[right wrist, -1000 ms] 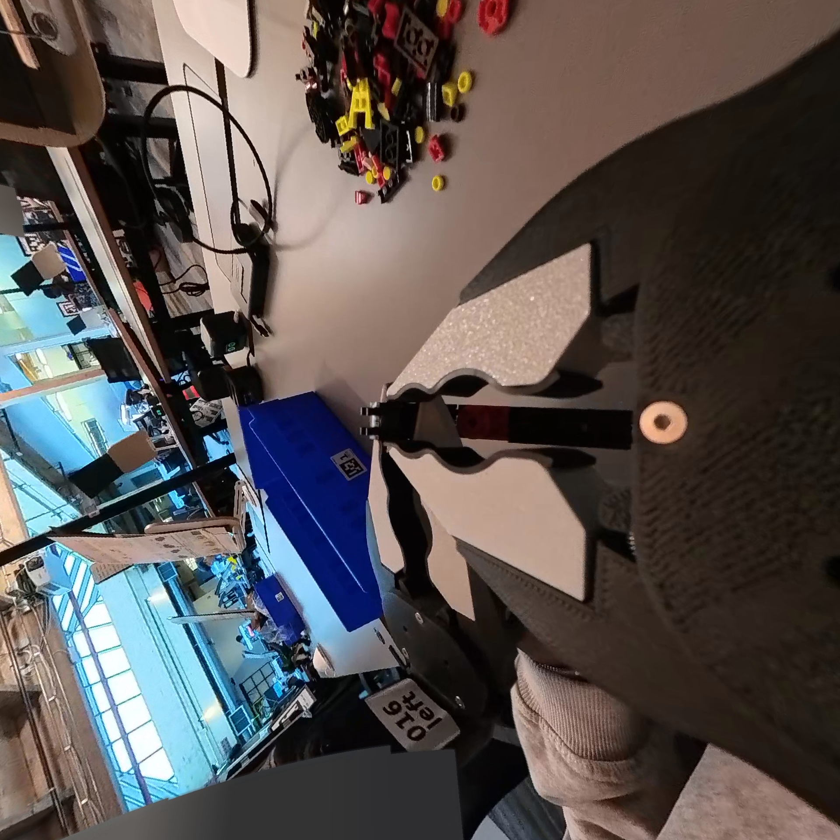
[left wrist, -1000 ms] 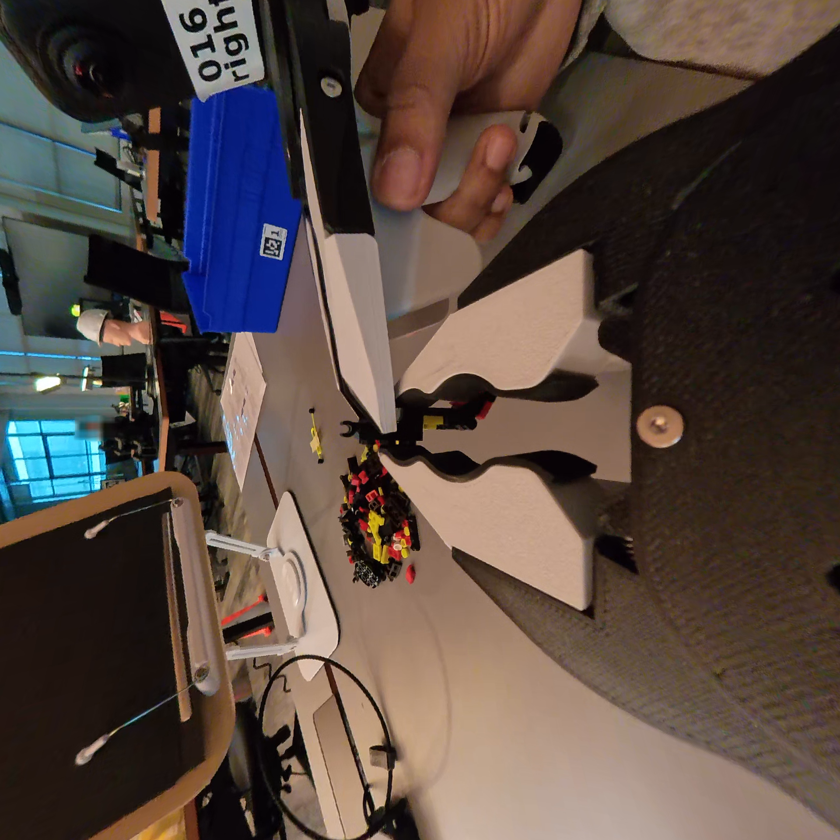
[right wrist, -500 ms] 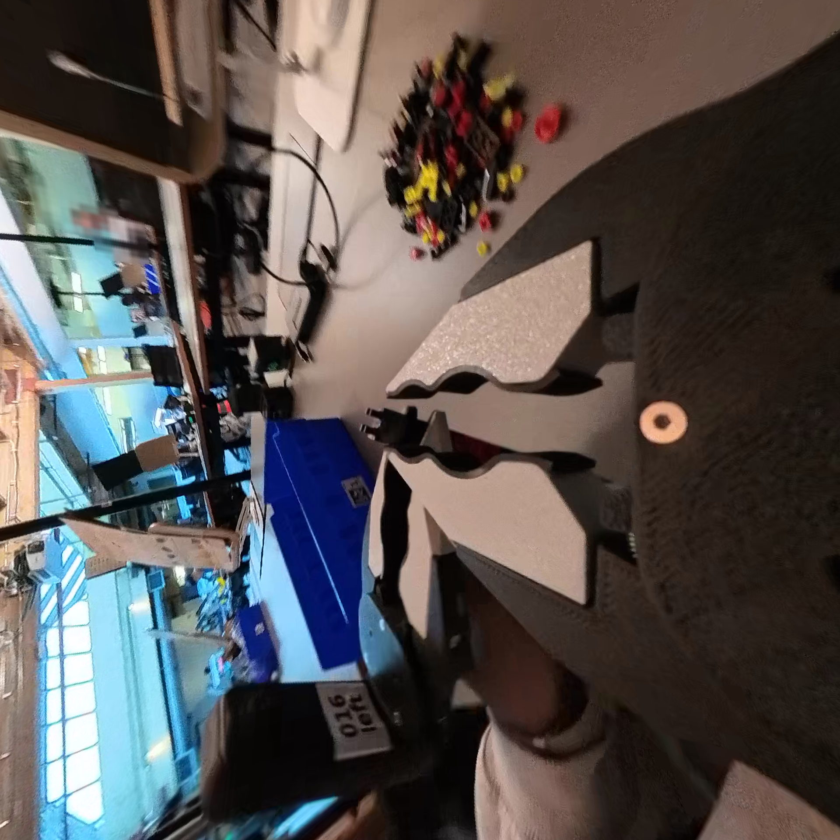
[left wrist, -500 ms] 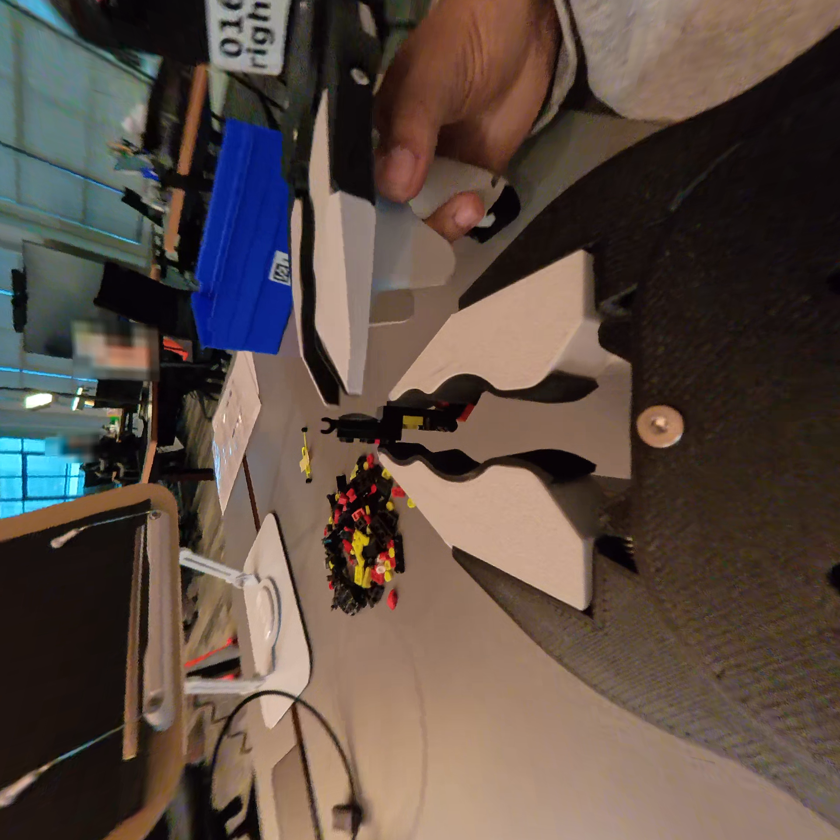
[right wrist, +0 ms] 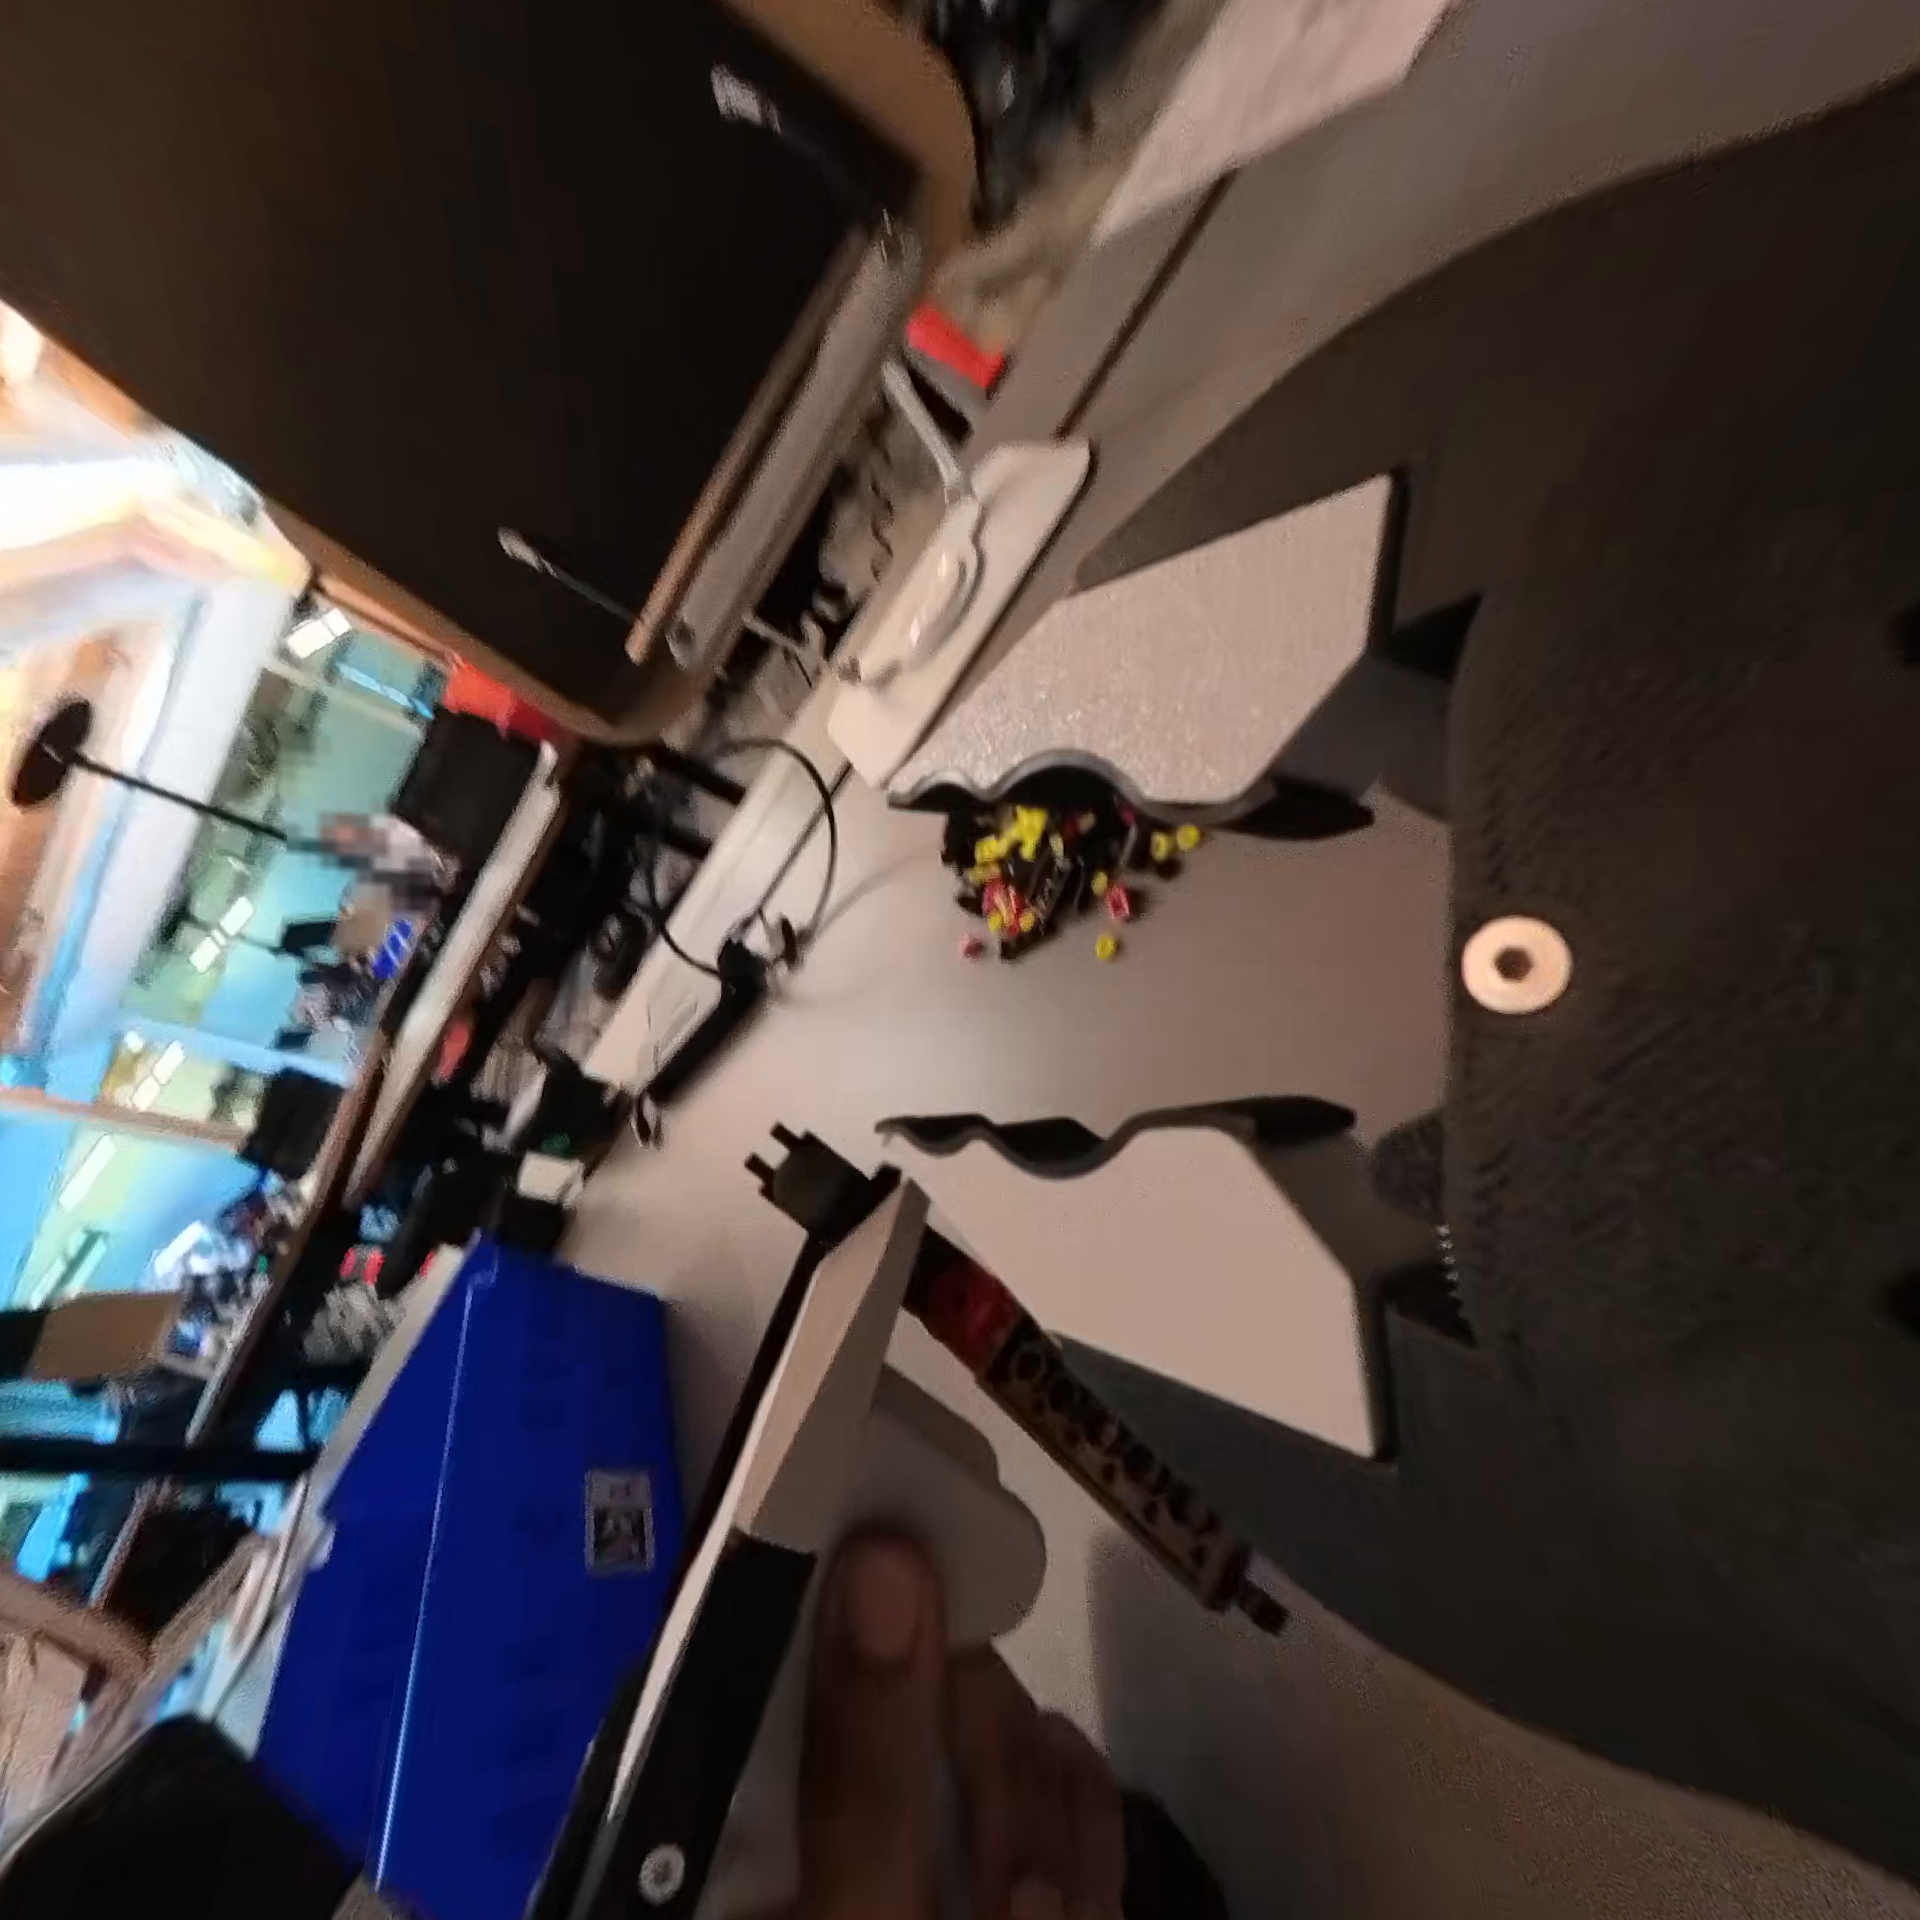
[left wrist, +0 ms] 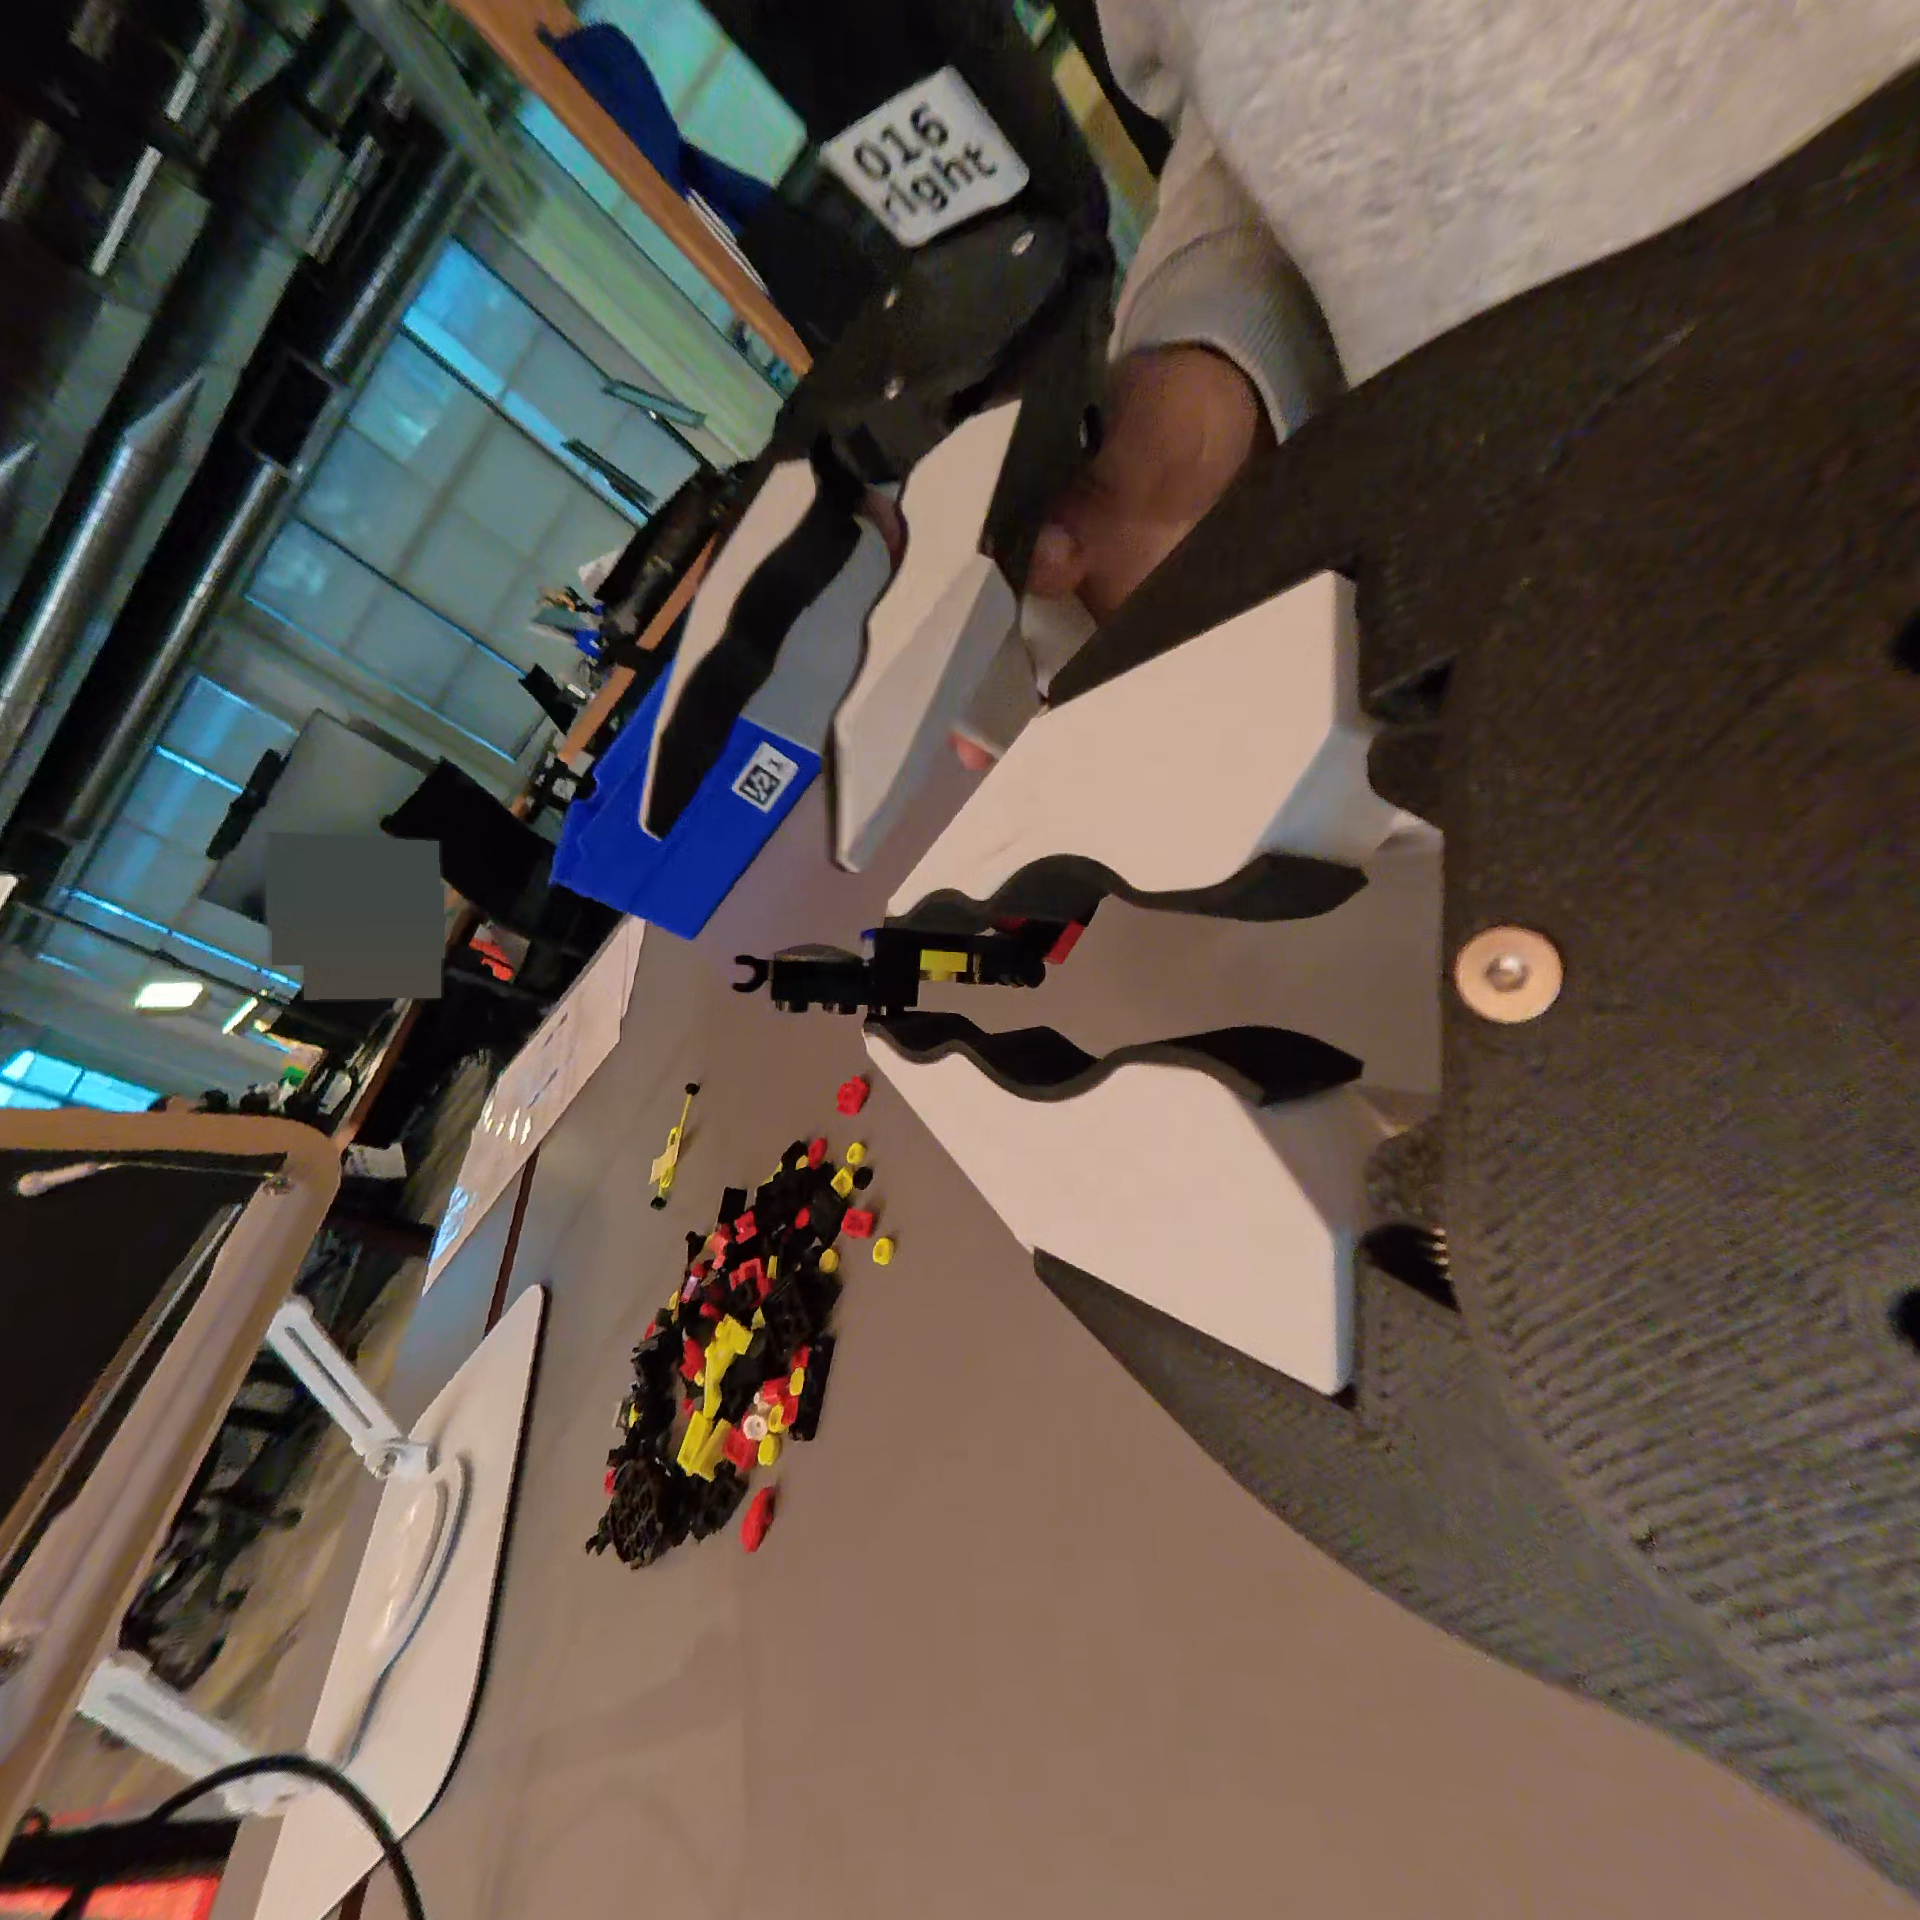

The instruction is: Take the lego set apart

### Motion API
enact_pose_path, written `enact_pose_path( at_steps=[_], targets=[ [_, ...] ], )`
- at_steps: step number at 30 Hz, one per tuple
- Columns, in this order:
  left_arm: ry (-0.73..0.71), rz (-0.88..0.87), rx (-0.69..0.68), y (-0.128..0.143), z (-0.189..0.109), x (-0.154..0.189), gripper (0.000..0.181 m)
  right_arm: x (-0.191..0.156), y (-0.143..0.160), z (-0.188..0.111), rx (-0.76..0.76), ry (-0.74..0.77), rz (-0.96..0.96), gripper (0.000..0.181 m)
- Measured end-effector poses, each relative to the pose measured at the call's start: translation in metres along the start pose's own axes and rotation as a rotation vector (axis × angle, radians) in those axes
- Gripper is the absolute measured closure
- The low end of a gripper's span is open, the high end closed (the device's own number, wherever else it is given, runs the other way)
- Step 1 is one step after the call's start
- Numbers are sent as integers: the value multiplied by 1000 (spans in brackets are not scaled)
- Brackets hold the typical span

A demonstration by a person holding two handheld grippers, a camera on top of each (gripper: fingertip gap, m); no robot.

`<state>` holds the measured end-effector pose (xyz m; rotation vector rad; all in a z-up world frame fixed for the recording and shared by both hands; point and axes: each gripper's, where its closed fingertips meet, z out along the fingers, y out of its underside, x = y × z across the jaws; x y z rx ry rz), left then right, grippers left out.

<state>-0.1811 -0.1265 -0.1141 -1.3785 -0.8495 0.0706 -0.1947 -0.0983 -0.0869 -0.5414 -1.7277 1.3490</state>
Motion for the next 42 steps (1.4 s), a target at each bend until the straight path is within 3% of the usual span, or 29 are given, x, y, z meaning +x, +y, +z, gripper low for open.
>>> enact_pose_path(
  at_steps=[2, 5, 7, 11, 16, 21, 22, 26, 42],
  targets=[
    [-36, 55, 1, 0, 0, -1, 168, 6, -8, -6, 73, 76, -29, 132],
    [-71, 138, -17, 3, 1, -1, 168, 1, -15, -12, 127, 64, -18, 148],
    [-80, 167, -23, 5, 2, 1, 168, -8, -14, -12, 106, -12, 89, 181],
    [-104, 200, -32, 7, 3, 1, 168, -22, -11, -10, 59, -171, 316, 181],
    [-142, 232, -22, 6, 3, 0, 168, 1, -4, -8, 72, 3, 347, 181],
    [-179, 280, -11, 5, 5, 2, 168, -26, -1, -8, 14, -214, 549, 178],
    [-181, 295, -8, 5, 5, 3, 168, -28, 3, -7, -9, -226, 567, 167],
    [-171, 345, -42, 10, 9, 11, 168, -33, 3, -9, -19, -270, 590, 159],
    [-221, 414, -92, 16, 14, 17, 168, -35, 2, -14, -60, -352, 764, 169]
  ],
)
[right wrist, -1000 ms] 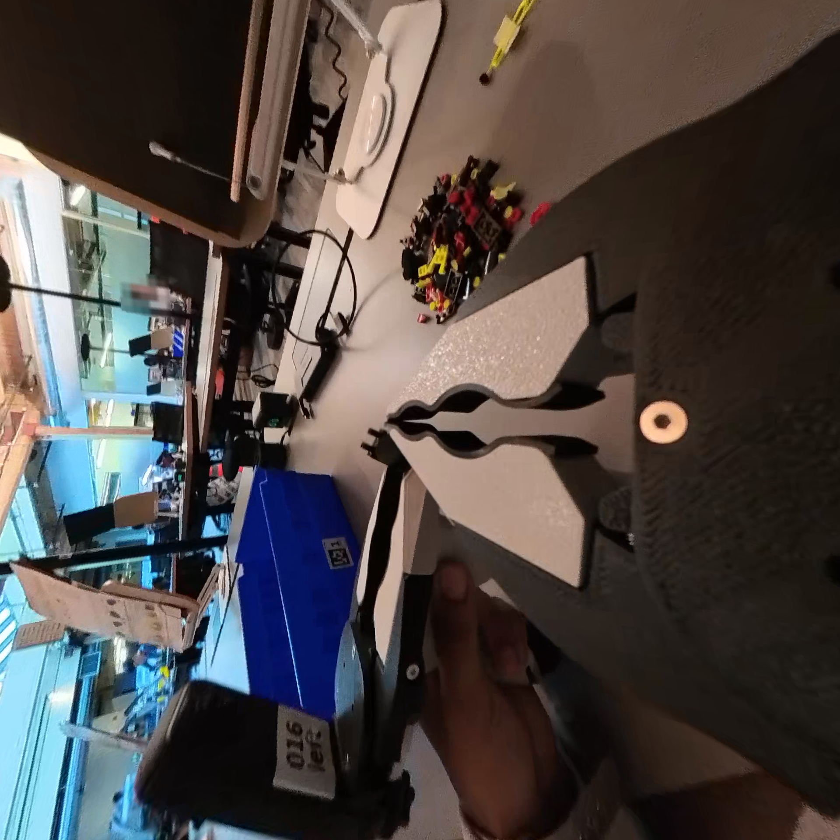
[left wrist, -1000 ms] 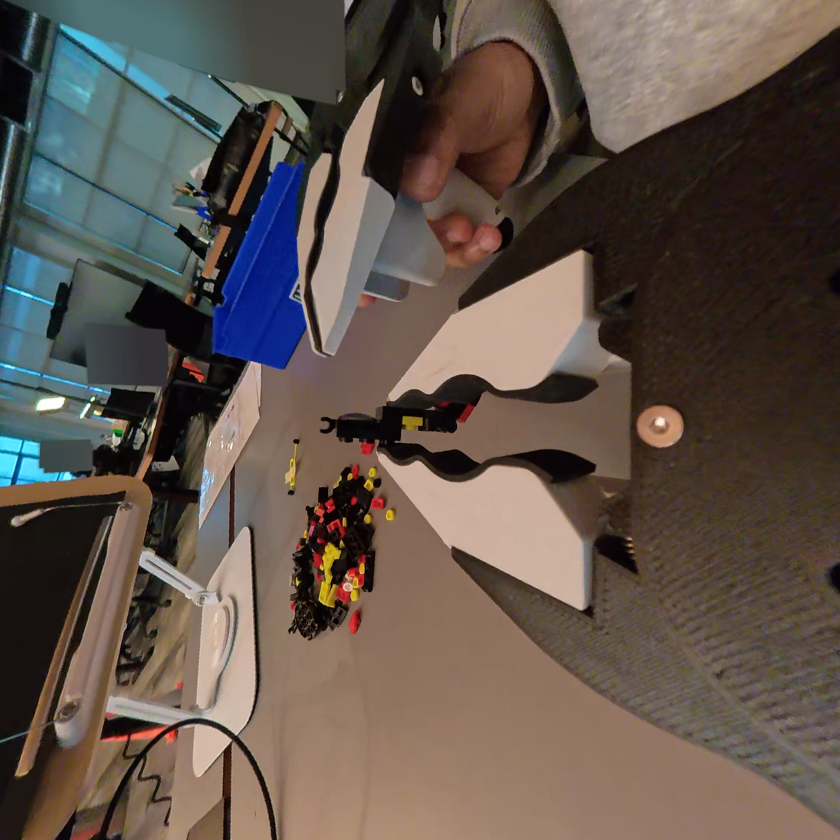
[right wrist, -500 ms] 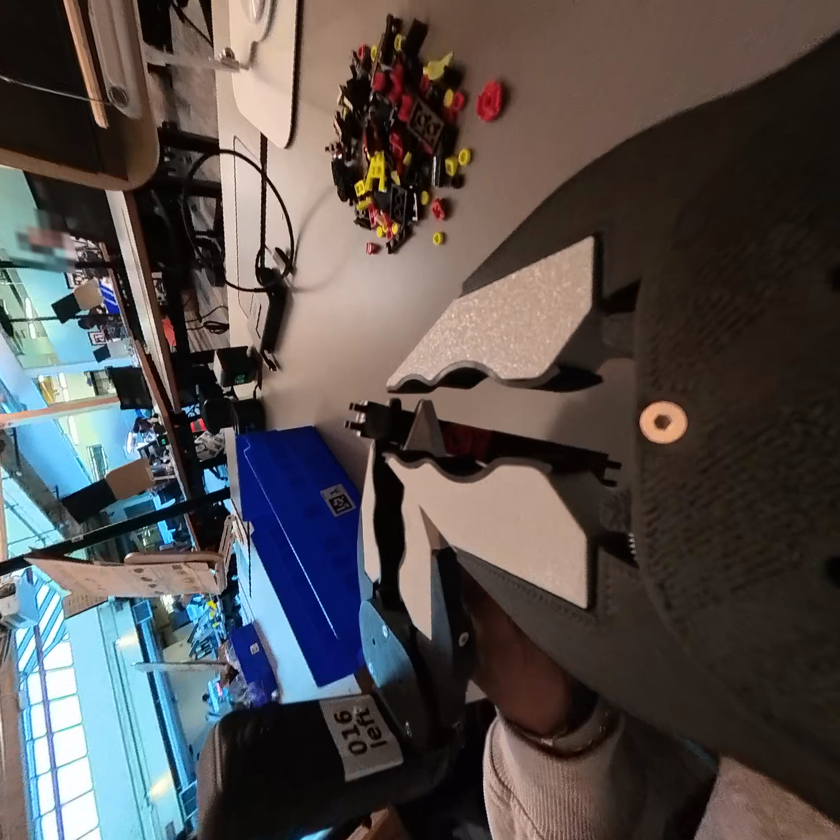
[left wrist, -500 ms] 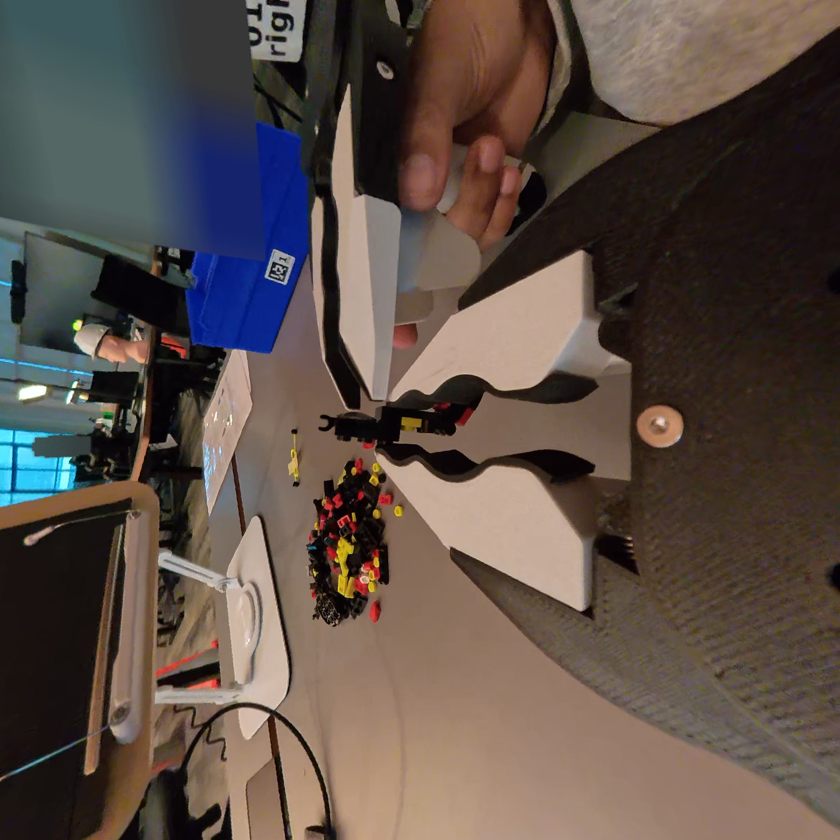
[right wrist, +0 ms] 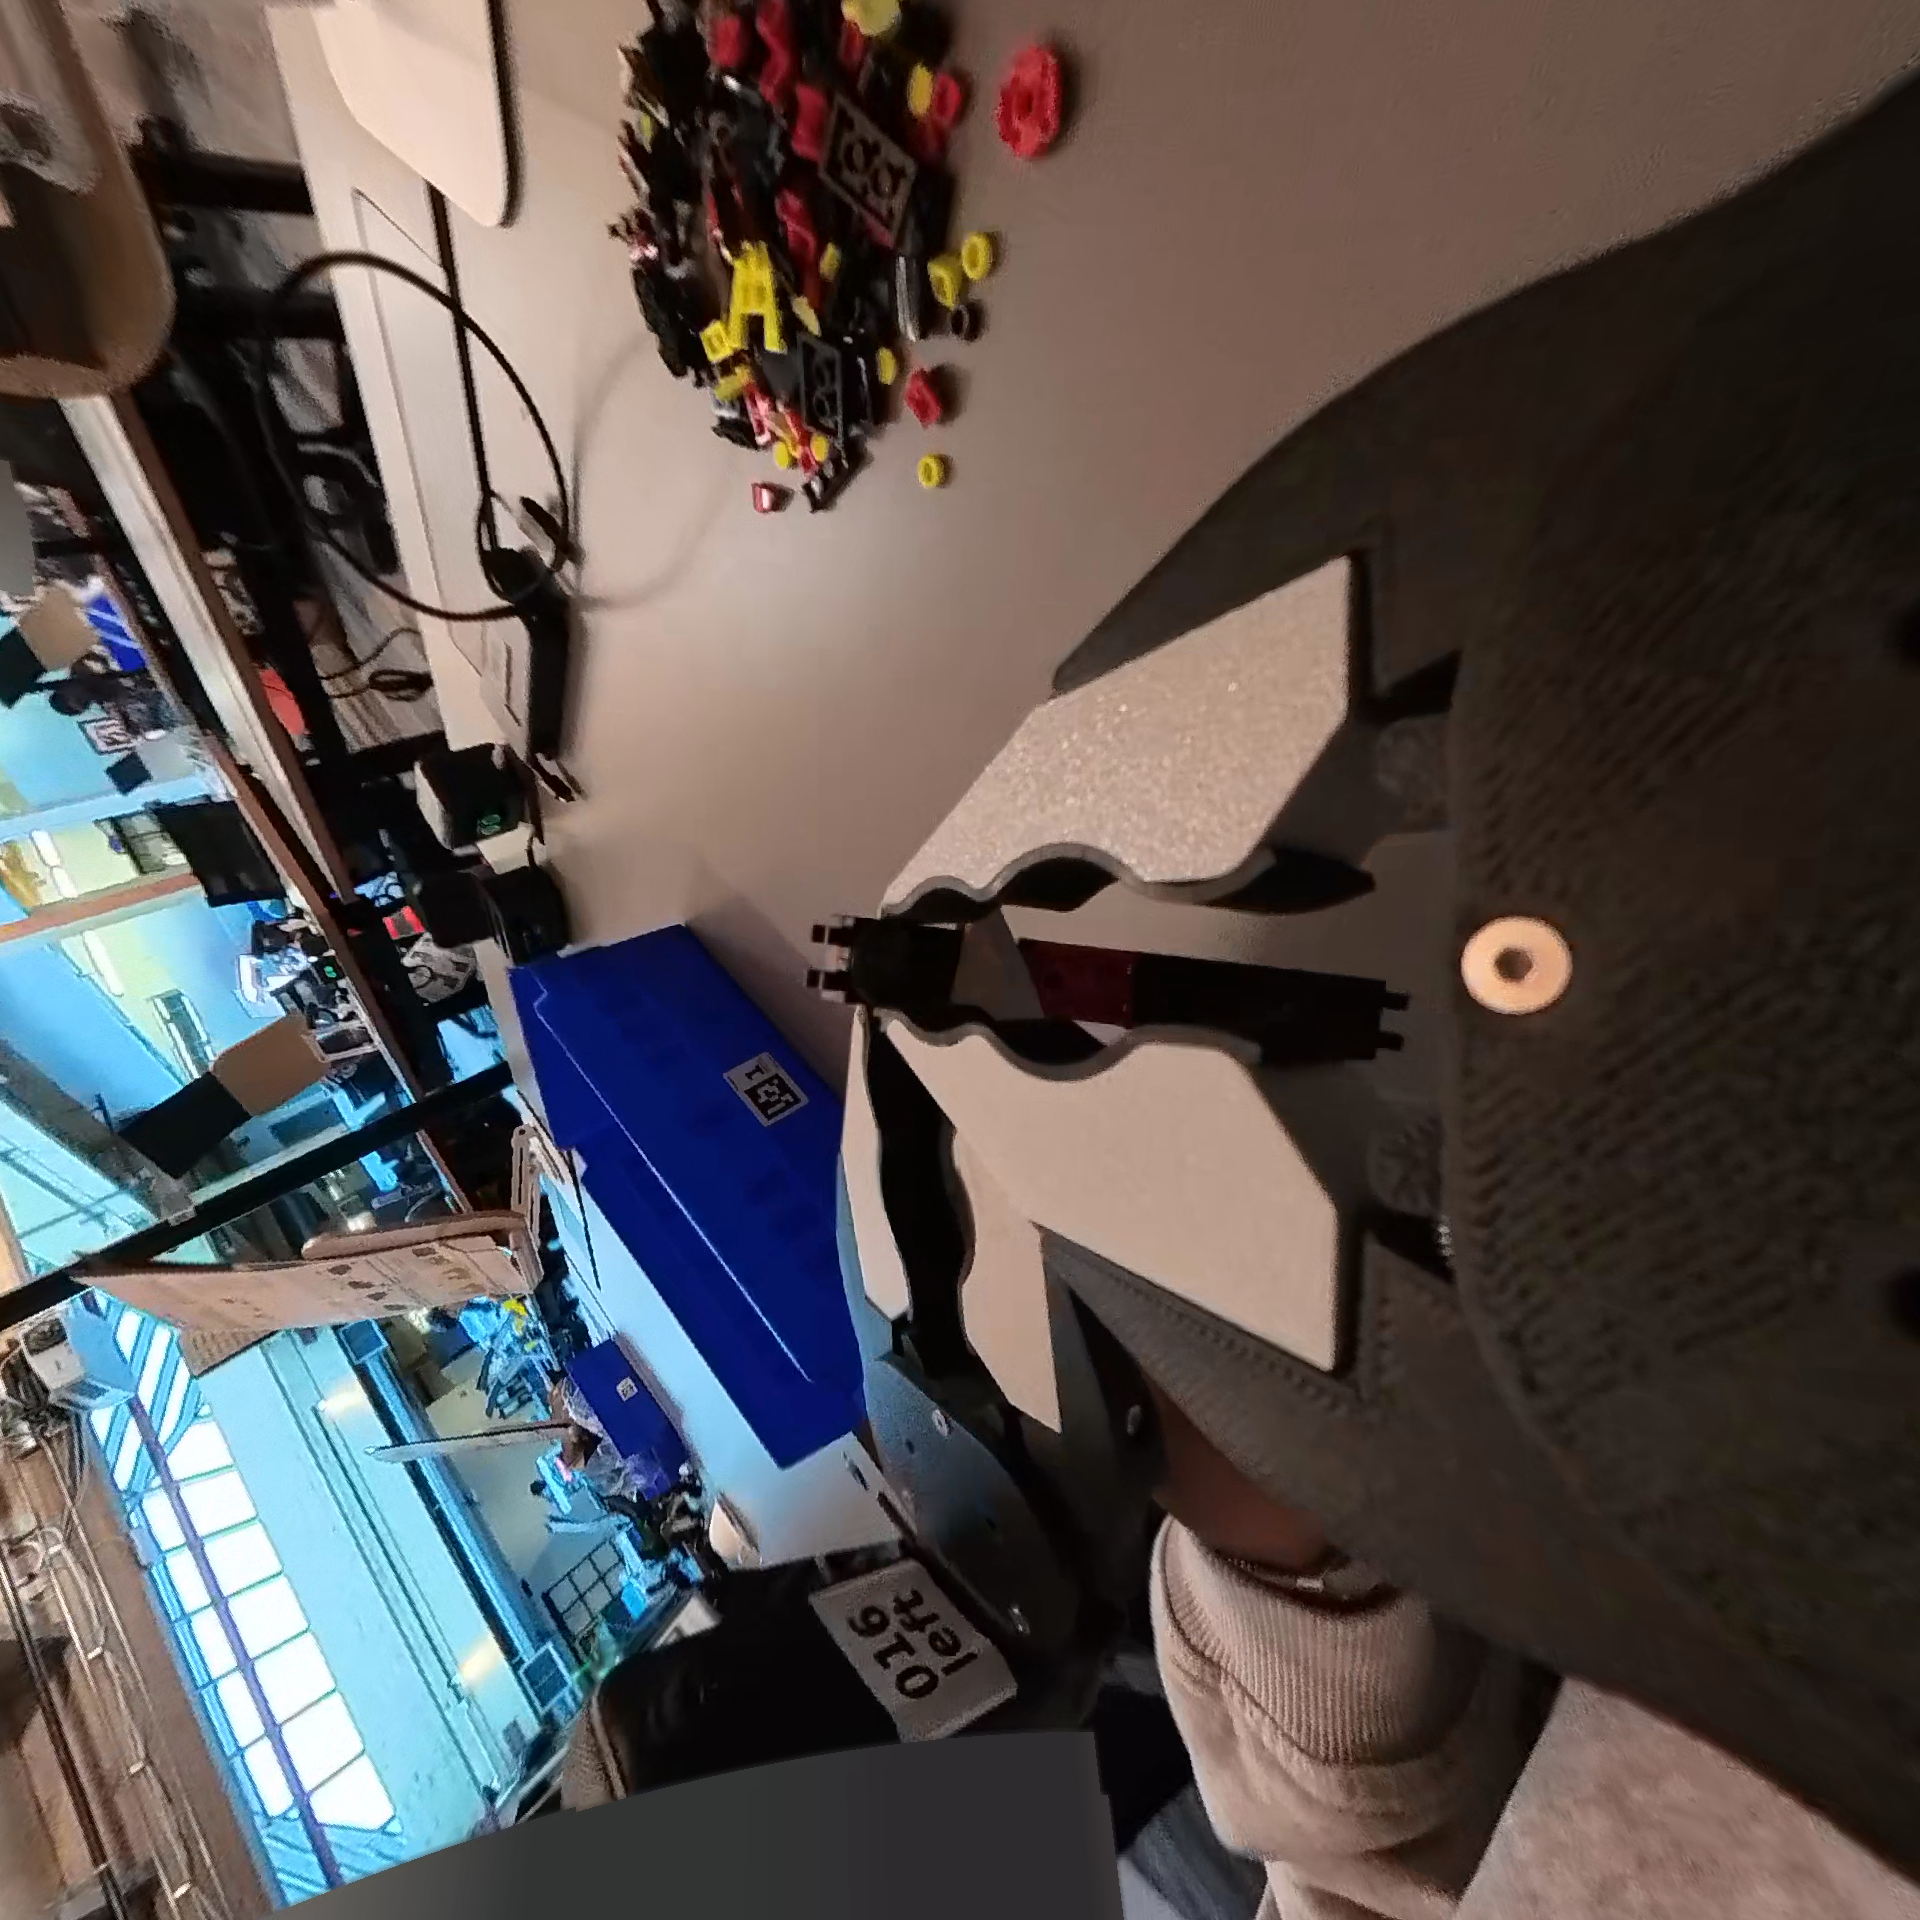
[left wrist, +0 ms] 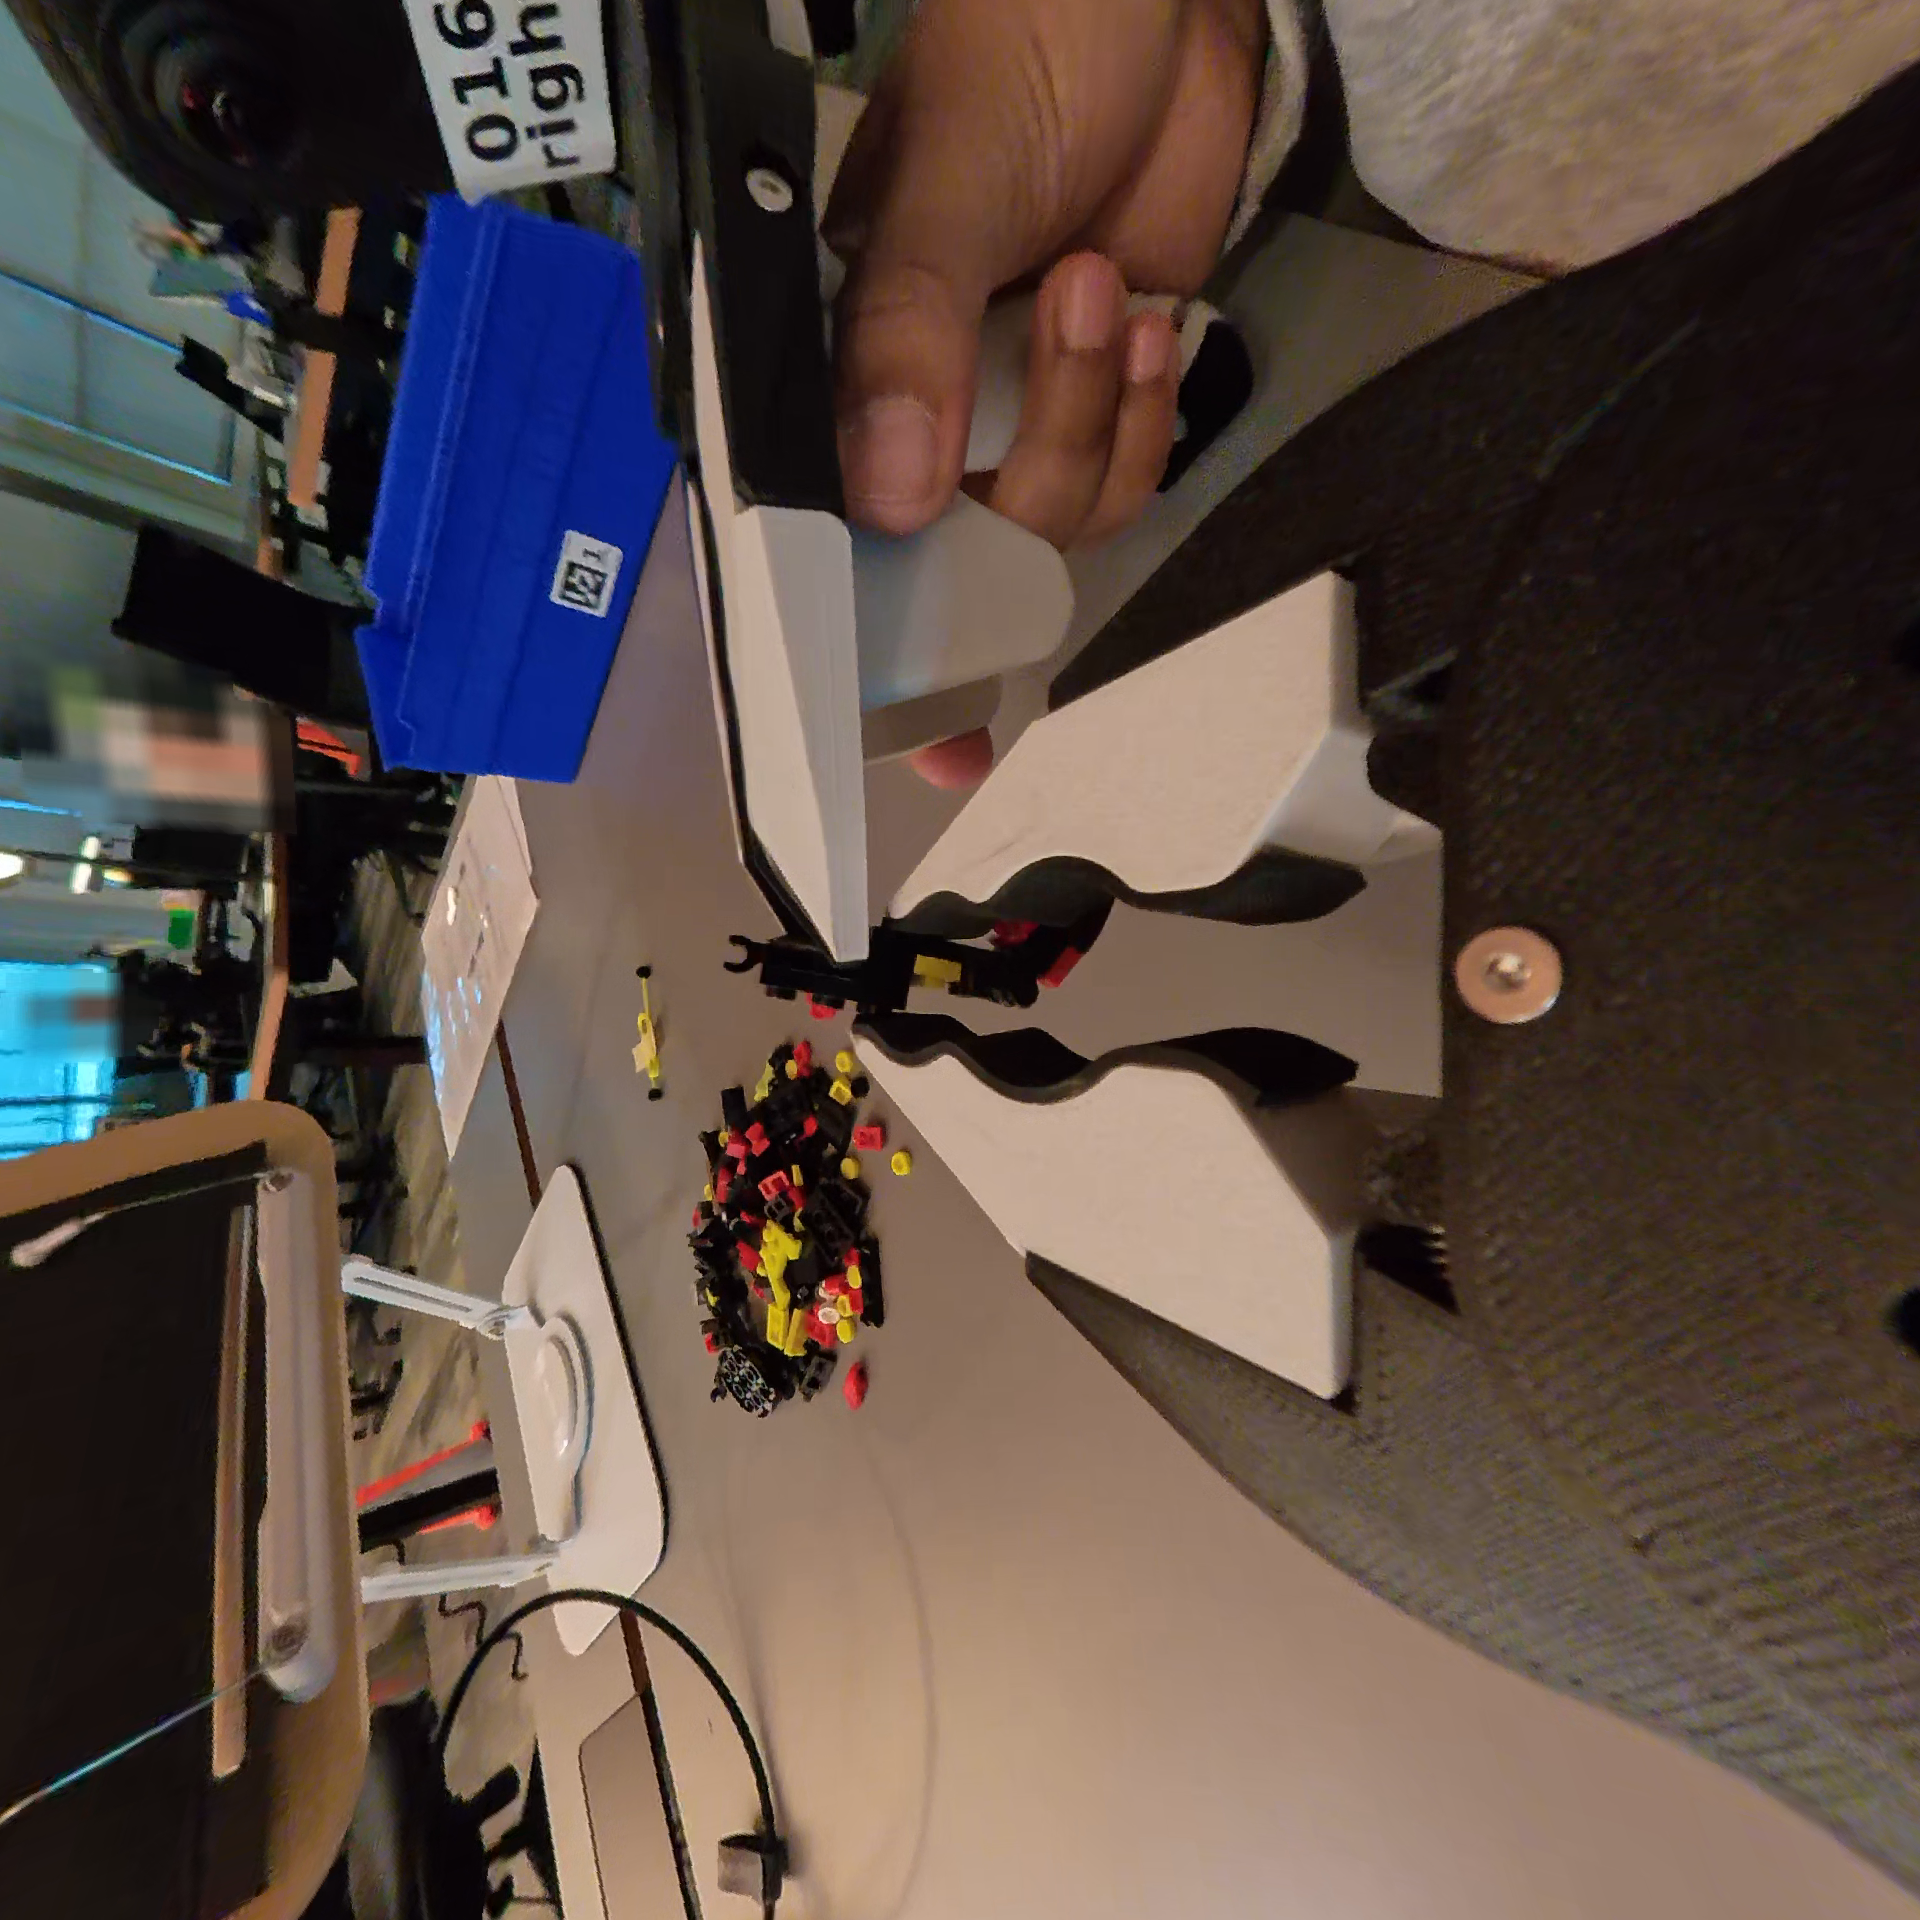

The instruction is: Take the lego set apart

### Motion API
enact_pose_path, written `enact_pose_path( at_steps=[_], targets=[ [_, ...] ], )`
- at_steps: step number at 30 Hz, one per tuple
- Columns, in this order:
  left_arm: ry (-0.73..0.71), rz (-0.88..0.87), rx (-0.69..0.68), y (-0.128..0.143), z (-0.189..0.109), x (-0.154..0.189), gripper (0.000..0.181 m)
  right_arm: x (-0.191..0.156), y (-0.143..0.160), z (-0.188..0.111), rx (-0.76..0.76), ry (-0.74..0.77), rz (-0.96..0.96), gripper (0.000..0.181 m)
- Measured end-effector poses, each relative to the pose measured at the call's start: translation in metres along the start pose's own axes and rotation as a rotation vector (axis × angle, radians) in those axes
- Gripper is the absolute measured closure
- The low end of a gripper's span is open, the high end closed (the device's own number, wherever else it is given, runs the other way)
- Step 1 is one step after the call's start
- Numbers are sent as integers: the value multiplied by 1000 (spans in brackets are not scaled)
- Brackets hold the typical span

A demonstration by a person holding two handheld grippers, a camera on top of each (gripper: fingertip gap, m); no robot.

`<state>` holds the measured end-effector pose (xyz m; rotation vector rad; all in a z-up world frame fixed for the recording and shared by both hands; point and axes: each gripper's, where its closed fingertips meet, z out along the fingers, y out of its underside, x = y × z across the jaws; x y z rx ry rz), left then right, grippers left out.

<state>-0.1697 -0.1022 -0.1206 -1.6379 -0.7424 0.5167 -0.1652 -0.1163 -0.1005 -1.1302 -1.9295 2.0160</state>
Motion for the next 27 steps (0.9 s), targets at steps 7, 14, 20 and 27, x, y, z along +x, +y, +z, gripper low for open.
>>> enact_pose_path(
  at_steps=[7, 14, 20, 27],
  targets=[
    [-175, -20, 16, -5, -11, -51, 169, 3, 14, -2, -57, -53, 141, 181],
    [-48, -54, 2, -2, -7, -33, 169, 10, 8, 5, -44, -45, 99, 167],
    [2, -12, -47, 8, -1, -15, 169, 7, 9, 4, -33, -103, 218, 161],
    [-13, 129, -72, 10, 2, -4, 170, 7, 11, 4, -44, -119, 236, 166]
  ],
)
